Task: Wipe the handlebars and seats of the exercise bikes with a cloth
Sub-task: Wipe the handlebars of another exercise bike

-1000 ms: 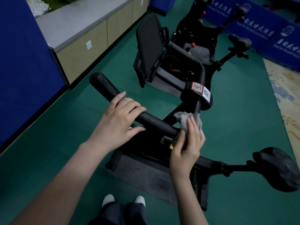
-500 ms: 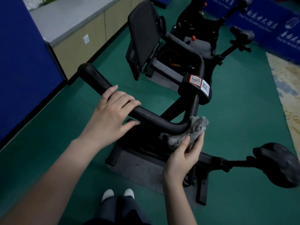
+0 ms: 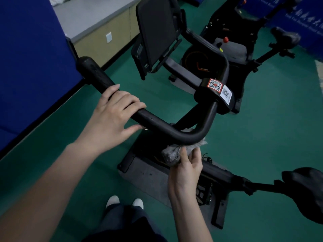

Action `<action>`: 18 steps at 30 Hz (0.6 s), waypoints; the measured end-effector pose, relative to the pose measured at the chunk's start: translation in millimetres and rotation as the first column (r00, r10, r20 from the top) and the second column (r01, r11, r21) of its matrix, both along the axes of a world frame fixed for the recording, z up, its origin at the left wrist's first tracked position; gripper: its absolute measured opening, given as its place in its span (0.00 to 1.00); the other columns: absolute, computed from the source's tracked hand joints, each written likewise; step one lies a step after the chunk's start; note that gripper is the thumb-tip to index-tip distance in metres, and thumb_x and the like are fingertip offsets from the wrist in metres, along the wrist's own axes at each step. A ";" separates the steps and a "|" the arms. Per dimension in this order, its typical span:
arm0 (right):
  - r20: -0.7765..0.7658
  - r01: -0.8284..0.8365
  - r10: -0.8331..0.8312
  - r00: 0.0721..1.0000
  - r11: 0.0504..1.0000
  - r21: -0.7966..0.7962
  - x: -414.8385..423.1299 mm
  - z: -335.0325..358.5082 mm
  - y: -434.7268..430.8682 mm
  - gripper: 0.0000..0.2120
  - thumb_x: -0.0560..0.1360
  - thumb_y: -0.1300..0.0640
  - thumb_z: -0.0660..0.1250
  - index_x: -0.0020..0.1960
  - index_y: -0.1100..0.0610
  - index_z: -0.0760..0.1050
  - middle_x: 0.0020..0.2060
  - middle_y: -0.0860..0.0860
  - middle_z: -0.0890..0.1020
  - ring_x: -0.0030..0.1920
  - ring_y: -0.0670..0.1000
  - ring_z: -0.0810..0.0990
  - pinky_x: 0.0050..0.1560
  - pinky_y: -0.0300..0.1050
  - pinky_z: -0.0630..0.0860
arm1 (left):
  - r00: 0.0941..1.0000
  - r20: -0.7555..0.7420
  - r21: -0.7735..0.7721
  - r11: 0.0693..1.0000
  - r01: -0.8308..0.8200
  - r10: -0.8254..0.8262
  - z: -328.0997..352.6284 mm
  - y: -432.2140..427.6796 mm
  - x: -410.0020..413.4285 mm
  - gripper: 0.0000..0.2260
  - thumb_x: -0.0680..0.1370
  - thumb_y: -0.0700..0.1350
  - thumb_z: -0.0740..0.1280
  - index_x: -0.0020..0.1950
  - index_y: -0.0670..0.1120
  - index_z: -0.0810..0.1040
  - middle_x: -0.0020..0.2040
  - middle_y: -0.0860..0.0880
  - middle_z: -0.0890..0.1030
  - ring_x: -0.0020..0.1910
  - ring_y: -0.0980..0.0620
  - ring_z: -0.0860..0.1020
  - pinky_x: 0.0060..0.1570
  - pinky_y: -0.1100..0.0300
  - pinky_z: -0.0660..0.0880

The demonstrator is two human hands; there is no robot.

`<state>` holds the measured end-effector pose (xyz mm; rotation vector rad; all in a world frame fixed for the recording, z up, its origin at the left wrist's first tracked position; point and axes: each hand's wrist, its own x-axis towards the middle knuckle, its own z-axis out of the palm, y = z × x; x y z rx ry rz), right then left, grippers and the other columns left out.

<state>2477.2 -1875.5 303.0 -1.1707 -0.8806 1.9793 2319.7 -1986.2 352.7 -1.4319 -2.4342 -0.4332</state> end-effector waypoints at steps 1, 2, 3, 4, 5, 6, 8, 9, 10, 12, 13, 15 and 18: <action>-0.035 -0.032 0.033 0.999 0.999 0.004 -1.9 0.0 -2.2 0.19 0.80 0.67 0.58 0.70 0.61 0.67 0.68 0.57 0.73 0.70 0.54 0.70 0.72 0.49 0.61 | 1.000 0.001 -0.001 1.000 -0.002 0.002 0.7 -0.1 0.2 0.21 0.70 0.55 0.68 0.59 0.46 0.77 0.52 0.49 0.78 0.56 0.47 0.73 0.72 0.53 0.49; -0.065 -0.067 0.068 0.996 0.998 0.002 -4.9 0.6 -5.4 0.17 0.79 0.69 0.58 0.67 0.60 0.70 0.64 0.57 0.76 0.67 0.55 0.73 0.72 0.52 0.63 | 1.000 0.002 -0.002 1.000 -0.004 0.004 1.3 -0.2 0.2 0.21 0.71 0.55 0.68 0.59 0.46 0.77 0.52 0.49 0.78 0.56 0.47 0.73 0.72 0.53 0.49; -0.087 -0.101 0.100 0.991 0.995 -0.013 -8.8 0.8 -9.0 0.16 0.79 0.70 0.58 0.65 0.60 0.72 0.61 0.57 0.79 0.65 0.57 0.74 0.72 0.55 0.63 | 1.000 0.003 -0.006 1.000 -0.004 0.004 1.9 -0.3 0.1 0.21 0.71 0.55 0.68 0.59 0.46 0.77 0.52 0.49 0.78 0.56 0.47 0.73 0.72 0.53 0.50; -0.109 -0.131 0.126 0.986 0.991 -0.041 -12.7 0.7 -12.7 0.16 0.78 0.71 0.59 0.63 0.59 0.73 0.59 0.58 0.79 0.64 0.58 0.75 0.72 0.58 0.63 | 1.000 0.002 -0.010 1.000 -0.005 0.005 2.2 -0.3 0.2 0.20 0.70 0.55 0.68 0.59 0.46 0.77 0.52 0.49 0.78 0.56 0.48 0.73 0.72 0.53 0.50; -0.144 -0.154 0.142 0.979 0.985 -0.079 -16.8 0.6 -16.1 0.15 0.78 0.71 0.59 0.61 0.60 0.73 0.57 0.60 0.79 0.65 0.60 0.74 0.72 0.60 0.63 | 1.000 0.002 -0.013 1.000 -0.004 0.004 2.8 -0.2 0.0 0.20 0.70 0.54 0.68 0.59 0.46 0.77 0.52 0.49 0.78 0.56 0.47 0.73 0.72 0.52 0.50; -0.184 -0.171 0.147 0.972 0.978 -0.119 -19.1 0.7 -18.4 0.15 0.78 0.72 0.59 0.61 0.61 0.73 0.57 0.61 0.78 0.65 0.61 0.73 0.72 0.61 0.62 | 1.000 0.002 -0.017 1.000 -0.003 0.003 3.3 -0.2 0.2 0.20 0.70 0.55 0.68 0.59 0.46 0.77 0.52 0.50 0.78 0.57 0.47 0.73 0.72 0.52 0.50; -0.226 -0.186 0.150 0.963 0.971 -0.148 -19.4 0.9 -17.8 0.14 0.77 0.72 0.59 0.61 0.62 0.73 0.57 0.63 0.78 0.67 0.63 0.72 0.73 0.62 0.60 | 1.000 0.006 -0.027 1.000 0.004 -0.003 3.7 -0.5 0.1 0.21 0.71 0.55 0.68 0.60 0.47 0.77 0.52 0.50 0.77 0.57 0.48 0.73 0.72 0.53 0.50; -0.219 -0.188 0.157 0.963 0.973 -0.133 -17.3 1.0 -16.3 0.14 0.77 0.72 0.60 0.61 0.63 0.73 0.56 0.63 0.78 0.66 0.63 0.72 0.73 0.61 0.60 | 1.000 0.008 -0.033 0.999 0.008 -0.008 3.7 -0.8 -0.1 0.21 0.71 0.55 0.67 0.60 0.47 0.76 0.52 0.50 0.77 0.57 0.48 0.73 0.72 0.53 0.49; -0.204 -0.184 0.159 0.966 0.976 -0.114 -14.6 0.8 -14.8 0.15 0.76 0.72 0.60 0.61 0.64 0.73 0.55 0.61 0.80 0.65 0.62 0.74 0.73 0.60 0.61 | 1.000 0.007 -0.038 0.999 0.014 -0.014 3.7 -1.4 -0.9 0.21 0.71 0.55 0.67 0.61 0.47 0.76 0.53 0.50 0.77 0.58 0.49 0.73 0.72 0.53 0.49; -0.179 -0.143 0.123 0.976 0.984 -0.104 -10.0 0.6 -14.4 0.16 0.75 0.71 0.62 0.63 0.65 0.72 0.53 0.58 0.82 0.63 0.59 0.77 0.72 0.58 0.62 | 1.000 0.006 -0.047 0.999 0.025 -0.025 3.9 -2.7 -2.6 0.21 0.72 0.55 0.67 0.61 0.47 0.76 0.53 0.51 0.77 0.58 0.49 0.73 0.73 0.53 0.49; -0.177 -0.111 0.089 0.980 0.987 -0.118 -9.5 0.9 -15.7 0.16 0.75 0.71 0.63 0.63 0.64 0.72 0.52 0.58 0.83 0.61 0.58 0.78 0.72 0.57 0.63 | 0.999 0.007 -0.049 0.998 0.032 -0.032 4.1 -3.3 -3.1 0.21 0.72 0.55 0.67 0.61 0.47 0.76 0.53 0.51 0.77 0.58 0.49 0.73 0.73 0.53 0.49; -0.187 -0.067 0.039 0.982 0.987 -0.146 -13.9 3.6 -21.9 0.14 0.75 0.69 0.64 0.60 0.63 0.72 0.47 0.56 0.84 0.57 0.56 0.80 0.71 0.57 0.64 | 0.999 0.013 -0.050 0.998 0.049 -0.049 4.6 -4.5 -4.3 0.21 0.72 0.56 0.66 0.62 0.47 0.76 0.53 0.51 0.77 0.59 0.49 0.74 0.73 0.54 0.48; -0.243 -0.054 0.018 0.970 0.988 -0.143 -28.9 10.6 -38.1 0.10 0.73 0.66 0.66 0.53 0.62 0.73 0.43 0.55 0.85 0.52 0.55 0.81 0.67 0.57 0.69 | 0.996 0.008 -0.052 0.995 0.085 -0.085 5.2 -7.3 -6.7 0.22 0.73 0.56 0.66 0.64 0.47 0.75 0.54 0.50 0.77 0.59 0.49 0.74 0.73 0.53 0.49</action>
